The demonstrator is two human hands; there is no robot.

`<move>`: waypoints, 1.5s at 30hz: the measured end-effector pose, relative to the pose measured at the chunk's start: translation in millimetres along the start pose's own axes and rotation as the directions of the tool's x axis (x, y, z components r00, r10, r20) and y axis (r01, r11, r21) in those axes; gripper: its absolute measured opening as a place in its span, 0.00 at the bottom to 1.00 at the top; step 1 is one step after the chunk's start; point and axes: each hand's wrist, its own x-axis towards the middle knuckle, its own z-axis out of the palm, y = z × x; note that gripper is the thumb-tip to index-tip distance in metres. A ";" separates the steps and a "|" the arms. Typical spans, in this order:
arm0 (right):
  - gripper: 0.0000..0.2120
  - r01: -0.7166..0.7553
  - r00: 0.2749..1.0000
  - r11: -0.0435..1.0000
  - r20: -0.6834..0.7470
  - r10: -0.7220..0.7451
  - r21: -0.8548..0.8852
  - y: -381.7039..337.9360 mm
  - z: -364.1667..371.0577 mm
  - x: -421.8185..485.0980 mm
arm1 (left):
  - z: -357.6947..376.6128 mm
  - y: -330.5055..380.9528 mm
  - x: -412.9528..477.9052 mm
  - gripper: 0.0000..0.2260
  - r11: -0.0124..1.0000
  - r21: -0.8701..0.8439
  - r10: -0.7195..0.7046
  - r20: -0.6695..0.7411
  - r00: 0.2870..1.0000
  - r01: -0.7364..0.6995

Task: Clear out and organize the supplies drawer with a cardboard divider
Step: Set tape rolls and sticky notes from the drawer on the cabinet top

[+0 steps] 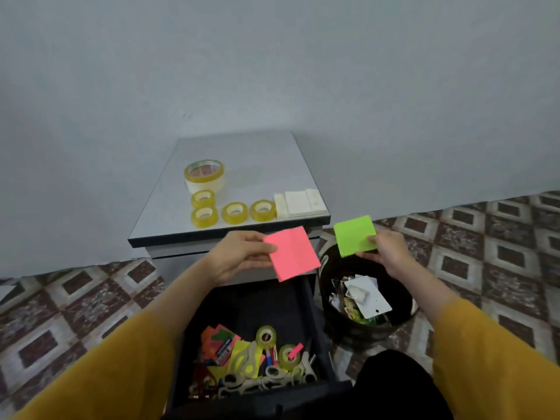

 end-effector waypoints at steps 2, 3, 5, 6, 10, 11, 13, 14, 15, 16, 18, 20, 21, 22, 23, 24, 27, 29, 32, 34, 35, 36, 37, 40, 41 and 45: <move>0.09 -0.009 0.999 0.999 -0.034 0.011 0.049 -4.6 -3.8 9.6 | -0.5 20.5 10.5 0.04 0.998 -0.045 0.052 -0.011 0.999 -0.052; 0.12 -0.016 0.999 0.999 -0.049 0.018 0.049 -6.2 -5.4 16.2 | -0.5 31.2 18.3 0.04 0.995 -0.065 0.074 -0.029 0.997 -0.075; 0.15 -0.029 0.994 1.000 -0.105 0.030 0.007 -7.5 -6.6 31.1 | -0.4 51.9 38.6 0.04 0.991 -0.080 0.102 -0.089 0.991 -0.109; 0.15 -0.032 0.991 0.999 -0.132 0.031 -0.006 -7.8 -6.0 37.7 | -0.3 61.9 48.3 0.04 0.990 -0.072 0.109 -0.113 0.988 -0.118; 0.16 -0.041 0.983 0.999 -0.180 0.041 0.007 -9.3 -1.0 58.8 | 3.7 89.1 90.0 0.04 0.992 0.002 0.123 -0.183 0.975 -0.125; 0.15 -0.042 0.981 0.999 -0.186 0.047 0.031 -8.8 -0.1 64.2 | 4.9 92.0 101.0 0.05 0.993 0.016 0.121 -0.205 0.971 -0.121; 0.12 -0.060 0.978 0.995 -0.195 0.074 0.075 -7.7 1.0 73.3 | 6.3 94.4 123.2 0.07 0.993 0.017 0.116 -0.260 0.959 -0.116; 0.07 -0.075 0.978 0.994 -0.190 0.090 0.085 -7.0 1.1 77.2 | 6.0 94.9 132.3 0.08 0.993 0.009 0.117 -0.286 0.951 -0.119; 0.03 -0.094 0.978 0.991 -0.177 0.109 0.091 -7.2 1.6 79.0 | 5.5 94.5 140.8 0.08 0.992 0.000 0.119 -0.302 0.946 -0.124; 0.04 -0.111 0.978 0.989 -0.167 0.126 0.098 -6.5 1.2 81.5 | 5.3 93.7 147.3 0.08 0.992 -0.002 0.120 -0.311 0.943 -0.127; 0.04 -0.122 0.978 0.984 -0.153 0.141 0.128 -5.6 0.8 83.1 | 4.9 91.9 156.6 0.08 0.992 0.011 0.123 -0.316 0.941 -0.127; 0.05 -0.127 0.979 0.981 -0.137 0.148 0.150 -3.3 0.0 84.8 | 4.2 90.0 165.7 0.09 0.992 0.017 0.120 -0.324 0.938 -0.121; 0.06 -0.130 0.979 0.980 -0.133 0.151 0.153 -3.0 0.0 84.4 | 3.6 89.5 169.2 0.10 0.993 0.028 0.120 -0.326 0.938 -0.117; 0.05 -0.138 0.978 0.979 -0.138 0.159 0.151 -0.9 -0.1 86.3 | 3.3 89.0 172.5 0.10 0.993 0.043 0.118 -0.328 0.937 -0.110; 0.05 -0.145 0.976 0.978 -0.140 0.166 0.148 0.0 0.0 86.8 | 2.7 88.8 176.3 0.11 0.993 0.056 0.118 -0.332 0.936 -0.105; 0.05 -0.155 0.974 0.977 -0.142 0.176 0.144 2.4 0.1 88.9 | 3.0 88.2 179.5 0.11 0.993 0.068 0.112 -0.334 0.936 -0.095; 0.10 -0.169 0.972 0.978 -0.146 0.187 0.124 7.0 0.9 90.4 | 3.4 85.2 185.6 0.10 0.993 0.104 0.086 -0.334 0.939 -0.054; 0.14 -0.176 0.971 0.978 -0.142 0.190 0.109 9.5 0.9 91.6 | 2.7 82.9 188.4 0.10 0.990 0.141 0.077 -0.335 0.939 -0.031; 0.14 -0.177 0.972 0.979 -0.140 0.190 0.099 9.9 1.5 92.7 | -0.5 80.0 191.9 0.11 0.976 0.219 0.081 -0.336 0.938 -0.006; 0.15 -0.181 0.970 0.978 -0.143 0.195 0.102 10.0 1.6 93.3 | -2.8 77.7 195.9 0.12 0.957 0.291 0.097 -0.330 0.939 0.004; 0.15 -0.180 0.971 0.978 -0.141 0.194 0.108 9.8 1.7 93.1 | -4.1 76.5 198.0 0.13 0.946 0.323 0.106 -0.327 0.939 0.006; 0.15 -0.176 0.972 0.977 -0.138 0.191 0.117 9.4 1.9 93.0 | -4.7 76.1 198.7 0.14 0.938 0.345 0.111 -0.321 0.940 0.007; 0.14 -0.172 0.973 0.977 -0.136 0.189 0.128 7.9 2.7 92.2 | -5.2 75.8 200.3 0.15 0.934 0.358 0.112 -0.315 0.942 0.009; 0.14 -0.155 0.975 0.974 -0.132 0.177 0.163 6.0 2.4 95.1 | -4.4 75.6 202.6 0.17 0.916 0.400 0.121 -0.306 0.944 0.012; 0.14 -0.150 0.976 0.973 -0.130 0.174 0.175 4.3 2.5 95.3 | -4.0 75.5 203.2 0.18 0.908 0.419 0.127 -0.311 0.942 0.015; 0.09 -0.121 0.981 0.968 -0.126 0.151 0.218 -4.5 5.2 100.5 | -4.7 74.5 202.4 0.19 0.886 0.463 0.157 -0.318 0.935 0.009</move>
